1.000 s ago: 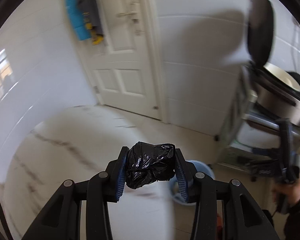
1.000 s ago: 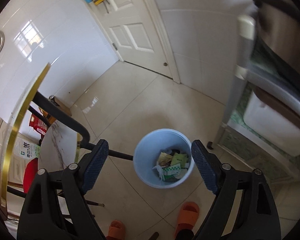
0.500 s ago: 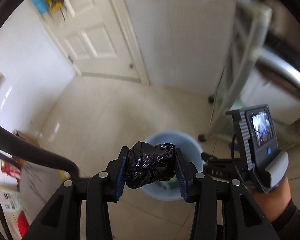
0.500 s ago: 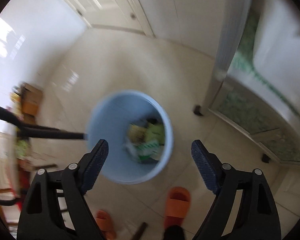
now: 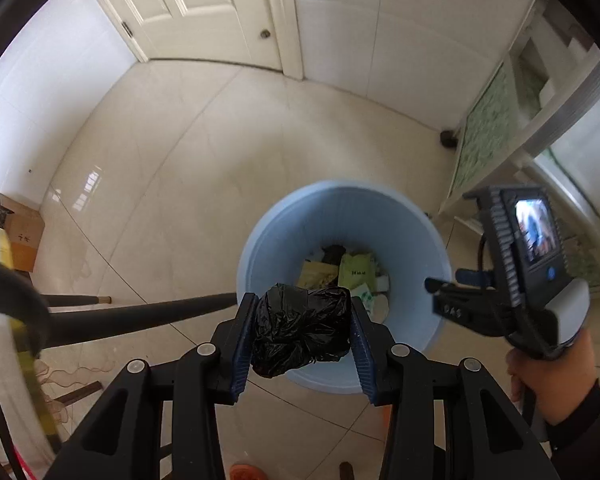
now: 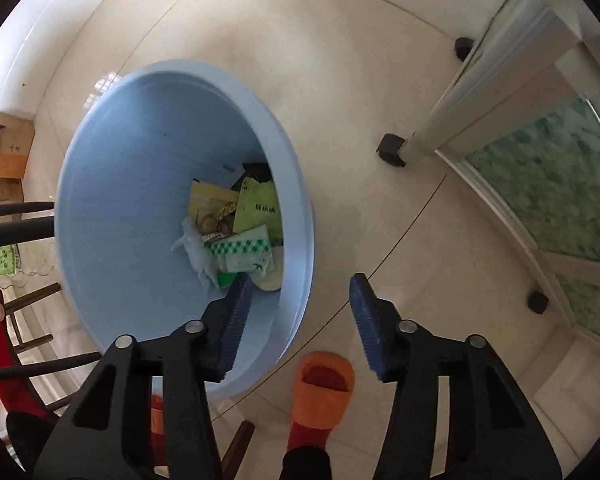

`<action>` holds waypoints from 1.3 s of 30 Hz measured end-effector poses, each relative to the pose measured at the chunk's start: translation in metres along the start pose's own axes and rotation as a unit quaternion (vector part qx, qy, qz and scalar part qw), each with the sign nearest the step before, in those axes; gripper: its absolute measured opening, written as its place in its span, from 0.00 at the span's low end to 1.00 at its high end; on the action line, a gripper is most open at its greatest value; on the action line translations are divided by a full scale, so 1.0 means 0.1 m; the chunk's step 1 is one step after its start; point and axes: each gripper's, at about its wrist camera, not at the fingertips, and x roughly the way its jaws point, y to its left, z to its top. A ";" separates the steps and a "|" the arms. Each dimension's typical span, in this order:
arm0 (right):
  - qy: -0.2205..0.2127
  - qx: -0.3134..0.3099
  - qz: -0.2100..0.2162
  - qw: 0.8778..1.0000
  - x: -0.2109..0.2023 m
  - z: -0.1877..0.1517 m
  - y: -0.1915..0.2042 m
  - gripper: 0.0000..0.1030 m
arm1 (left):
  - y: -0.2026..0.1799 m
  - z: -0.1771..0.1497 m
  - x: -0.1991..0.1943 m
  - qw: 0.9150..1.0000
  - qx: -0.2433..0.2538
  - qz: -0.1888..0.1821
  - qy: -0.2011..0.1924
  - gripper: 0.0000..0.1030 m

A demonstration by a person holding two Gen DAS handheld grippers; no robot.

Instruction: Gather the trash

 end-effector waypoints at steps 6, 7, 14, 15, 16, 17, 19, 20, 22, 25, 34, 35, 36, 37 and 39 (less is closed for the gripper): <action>0.003 -0.007 0.004 1.000 0.07 0.07 0.03 0.16 | 0.03 0.05 0.23 1.000 -0.002 -0.005 0.021 0.39; 0.003 -0.004 0.008 1.000 0.07 0.08 0.02 0.16 | 0.04 0.05 0.25 1.000 -0.001 -0.005 0.021 0.39; 0.003 0.003 0.018 1.000 0.13 0.08 -0.01 0.15 | 0.02 0.02 0.21 1.000 -0.002 0.002 0.018 0.44; 0.003 0.003 0.017 1.000 0.13 0.08 -0.01 0.15 | 0.00 0.04 0.21 1.000 0.001 0.006 0.015 0.54; 0.004 0.003 0.017 1.000 0.12 0.08 -0.01 0.15 | -0.01 0.03 0.15 1.000 0.002 0.011 0.012 0.62; 0.004 0.003 0.016 1.000 0.11 0.08 -0.01 0.15 | -0.02 -0.01 0.08 1.000 0.003 0.016 0.008 0.77; 0.004 0.004 0.018 1.000 0.14 0.09 -0.02 0.15 | -0.06 -0.01 -0.01 1.000 0.007 0.024 -0.012 0.81; 0.005 0.005 0.018 1.000 0.14 0.09 -0.03 0.15 | -0.07 -0.02 -0.06 0.999 0.009 0.027 -0.021 0.82; 0.003 0.008 0.017 1.000 0.12 0.10 -0.03 0.15 | -0.10 -0.06 -0.18 0.999 0.008 0.029 -0.027 0.84; -0.011 0.011 0.017 1.000 -0.01 0.10 -0.03 0.15 | -0.13 -0.14 -0.40 0.998 0.008 0.026 -0.049 0.84; -0.123 0.004 0.030 0.992 -1.02 -0.08 0.12 0.31 | -0.25 -0.65 -1.50 0.990 0.011 0.015 -0.137 0.90; -0.134 -0.001 0.030 0.991 -1.15 -0.12 0.15 0.35 | -0.23 -0.75 -1.64 0.989 0.011 0.012 -0.147 0.90; -0.144 -0.008 0.028 0.989 -1.28 -0.18 0.19 0.41 | -0.24 -0.85 -1.79 0.987 0.012 0.010 -0.158 0.92; -0.157 -0.023 0.020 0.987 -1.45 -0.28 0.24 0.43 | -0.24 -0.94 -1.92 0.986 0.011 0.006 -0.167 0.92; -0.175 -0.045 0.004 0.984 -1.68 -0.41 0.32 0.45 | -0.29 -1.15 -2.21 0.982 0.013 -0.007 -0.188 0.92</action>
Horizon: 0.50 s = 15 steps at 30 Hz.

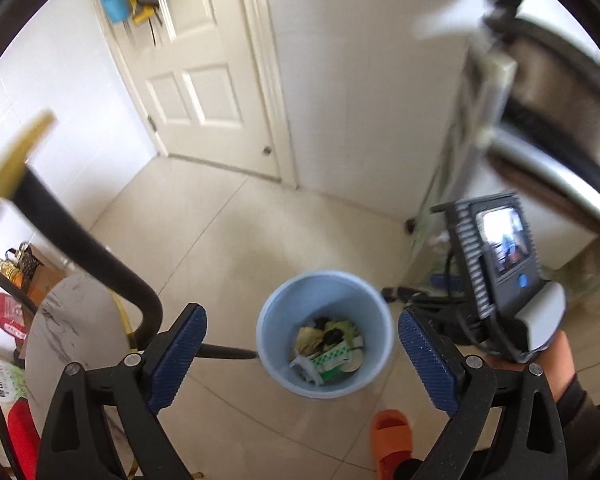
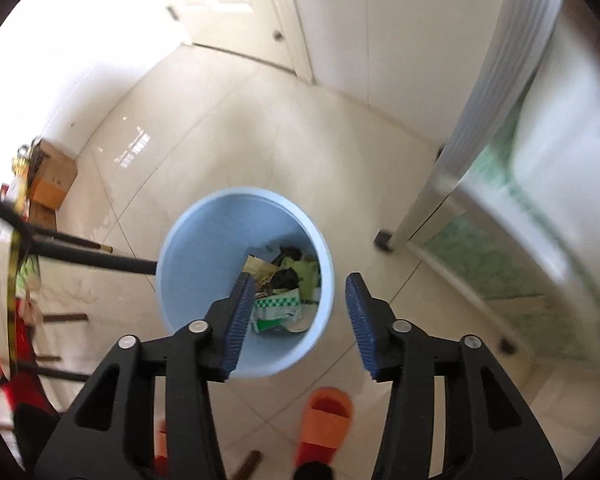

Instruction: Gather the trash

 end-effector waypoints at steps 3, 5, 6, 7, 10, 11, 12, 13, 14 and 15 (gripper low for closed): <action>-0.027 -0.026 -0.008 0.999 -0.48 -0.09 0.13 0.53 | -0.06 -0.15 -0.54 0.999 0.005 -0.013 -0.042 0.94; -0.048 -0.032 -0.011 0.998 -0.78 -0.14 0.17 0.61 | -0.09 -0.25 -0.90 0.998 0.010 -0.016 -0.068 0.96; -0.061 -0.034 -0.008 0.998 -0.94 -0.16 0.18 0.61 | -0.10 -0.32 -1.10 0.996 0.012 -0.016 -0.083 0.97; -0.078 -0.034 -0.005 0.996 -1.15 -0.20 0.23 0.61 | -0.05 -0.41 -1.28 0.995 0.013 -0.016 -0.093 0.98; -0.116 -0.031 0.002 0.993 -1.62 -0.29 0.34 0.77 | 0.02 -0.60 -1.79 0.991 0.014 -0.012 -0.129 0.99; -0.132 -0.029 0.004 0.991 -1.81 -0.34 0.38 0.85 | 0.05 -0.65 -1.94 0.990 0.016 -0.013 -0.139 0.99; -0.145 -0.029 0.004 0.989 -1.95 -0.37 0.45 0.89 | 0.08 -0.75 -2.13 0.989 0.017 -0.014 -0.146 0.99; -0.162 -0.030 0.007 0.986 -2.13 -0.40 0.49 0.89 | 0.13 -0.84 -2.29 0.988 0.016 -0.014 -0.154 0.99; -0.178 -0.032 0.011 0.984 -2.29 -0.43 0.54 0.92 | 0.14 -0.90 -2.48 0.987 0.015 -0.014 -0.162 0.99; -0.188 -0.033 0.014 0.982 -2.44 -0.45 0.59 0.99 | 0.18 -0.98 -2.68 0.985 0.013 -0.014 -0.170 0.99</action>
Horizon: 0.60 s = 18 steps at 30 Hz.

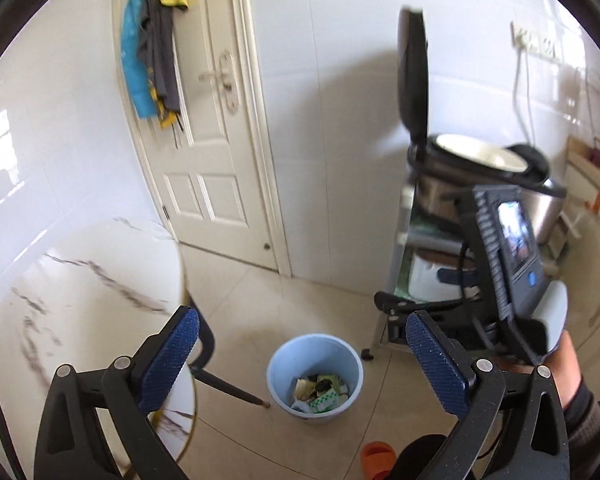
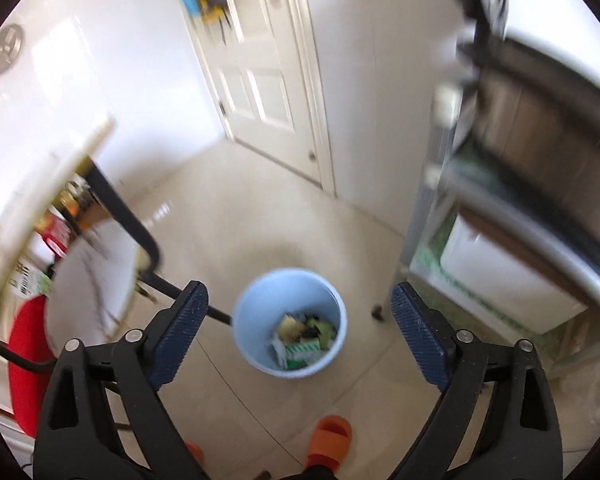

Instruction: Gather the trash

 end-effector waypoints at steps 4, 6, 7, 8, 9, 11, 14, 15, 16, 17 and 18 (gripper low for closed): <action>-0.047 -0.005 0.023 0.999 -0.59 0.16 0.24 1.00 | 0.13 -0.11 -0.77 1.000 -0.010 0.000 -0.026 0.99; -0.065 -0.011 0.028 0.997 -0.86 0.21 0.37 1.00 | 0.18 -0.20 -1.11 0.999 -0.012 0.000 -0.034 0.99; -0.073 -0.016 0.026 0.997 -0.98 0.22 0.42 1.00 | 0.22 -0.22 -1.26 0.999 -0.012 -0.001 -0.037 0.99; -0.081 -0.019 0.024 0.996 -1.09 0.23 0.48 1.00 | 0.24 -0.24 -1.40 0.999 -0.011 0.000 -0.039 0.99; -0.088 -0.022 0.024 0.996 -1.20 0.22 0.52 1.00 | 0.26 -0.29 -1.59 0.999 -0.011 0.001 -0.041 0.99; -0.105 -0.026 0.023 0.994 -1.44 0.22 0.64 1.00 | 0.27 -0.34 -1.89 0.999 -0.011 0.001 -0.044 0.99; -0.129 -0.032 0.021 0.991 -1.81 0.22 0.82 1.00 | 0.33 -0.38 -2.30 0.998 -0.012 0.010 -0.058 0.99; -0.137 -0.034 0.024 0.990 -1.91 0.20 0.86 1.00 | 0.36 -0.43 -2.47 0.998 -0.012 0.017 -0.065 0.99; -0.151 -0.037 0.027 0.988 -2.06 0.19 0.94 1.00 | 0.41 -0.48 -2.63 0.997 -0.013 0.027 -0.072 0.99; -0.161 -0.040 0.030 0.986 -2.17 0.18 1.02 1.00 | 0.45 -0.52 -2.78 0.996 -0.014 0.037 -0.079 0.99; -0.174 -0.047 0.036 0.983 -2.30 0.18 1.11 1.00 | 0.47 -0.53 -2.89 0.995 -0.015 0.046 -0.086 0.99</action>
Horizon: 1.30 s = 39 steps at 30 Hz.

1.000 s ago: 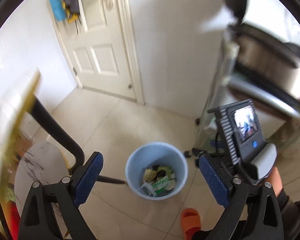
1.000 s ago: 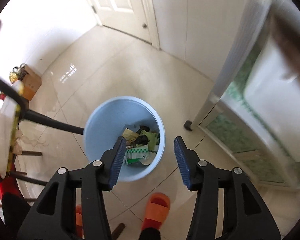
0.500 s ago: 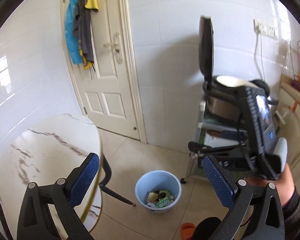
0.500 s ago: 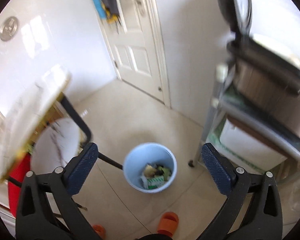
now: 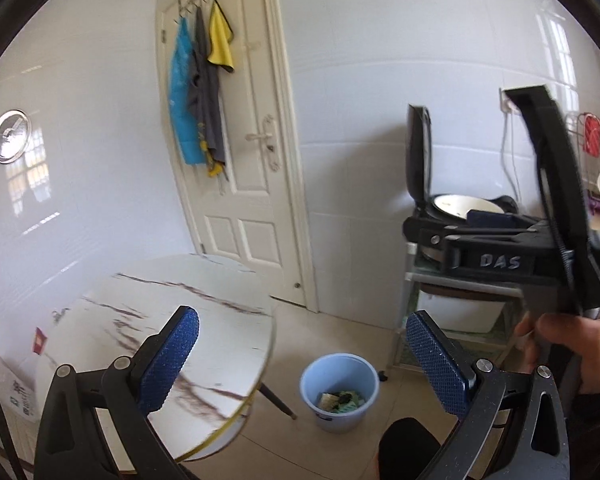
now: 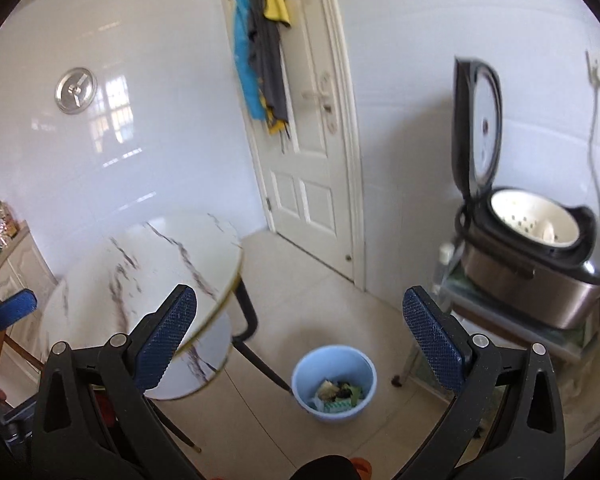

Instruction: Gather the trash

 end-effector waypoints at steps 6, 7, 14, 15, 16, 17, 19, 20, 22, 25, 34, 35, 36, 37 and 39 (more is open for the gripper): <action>-0.063 -0.051 0.032 0.996 -0.53 0.19 0.68 1.00 | 0.33 -0.09 -0.90 0.996 -0.035 0.062 -0.052 1.00; -0.070 -0.059 0.036 0.995 -0.57 0.20 0.77 1.00 | 0.39 -0.11 -1.03 0.995 -0.042 0.072 -0.061 1.00; -0.126 -0.089 0.074 0.985 -0.98 0.21 1.43 1.00 | 0.70 -0.23 -1.92 0.974 -0.092 0.167 -0.123 1.00; -0.134 -0.091 0.082 0.983 -1.02 0.19 1.50 1.00 | 0.73 -0.25 -2.03 0.969 -0.099 0.184 -0.132 1.00; -0.141 -0.098 0.087 0.981 -1.06 0.16 1.61 1.00 | 0.76 -0.27 -2.15 0.963 -0.105 0.201 -0.142 1.00; -0.148 -0.104 0.088 0.980 -1.08 0.14 1.68 1.00 | 0.76 -0.28 -2.22 0.960 -0.108 0.212 -0.149 1.00; -0.163 -0.113 0.094 0.976 -1.14 0.08 1.81 1.00 | 0.80 -0.33 -2.44 0.954 -0.114 0.226 -0.161 1.00; -0.169 -0.116 0.103 0.973 -1.16 0.05 1.86 1.00 | 0.81 -0.36 -2.53 0.952 -0.118 0.229 -0.166 1.00; -0.188 -0.114 0.120 0.968 -1.24 -0.03 1.93 1.00 | 0.78 -0.39 -2.65 0.950 -0.120 0.230 -0.172 1.00; -0.206 -0.122 0.104 0.965 -1.30 -0.09 2.02 1.00 | 0.67 -0.42 -2.80 0.949 -0.115 0.233 -0.181 1.00; -0.229 -0.129 0.089 0.961 -1.41 -0.22 2.12 1.00 | 0.36 -0.49 -2.34 0.947 -0.104 0.243 -0.182 1.00; -0.229 -0.128 0.089 0.961 -1.41 -0.22 2.11 1.00 | 0.34 -0.51 -2.30 0.947 -0.103 0.244 -0.182 1.00; -0.227 -0.127 0.089 0.962 -1.40 -0.22 2.11 1.00 | 0.34 -0.53 -2.27 0.947 -0.104 0.243 -0.183 1.00; -0.225 -0.125 0.088 0.962 -1.40 -0.22 2.11 1.00 | 0.32 -0.49 -2.14 0.947 -0.104 0.243 -0.182 1.00; -0.224 -0.123 0.087 0.963 -1.40 -0.23 2.09 1.00 | 0.30 -0.48 -2.02 0.947 -0.103 0.244 -0.181 1.00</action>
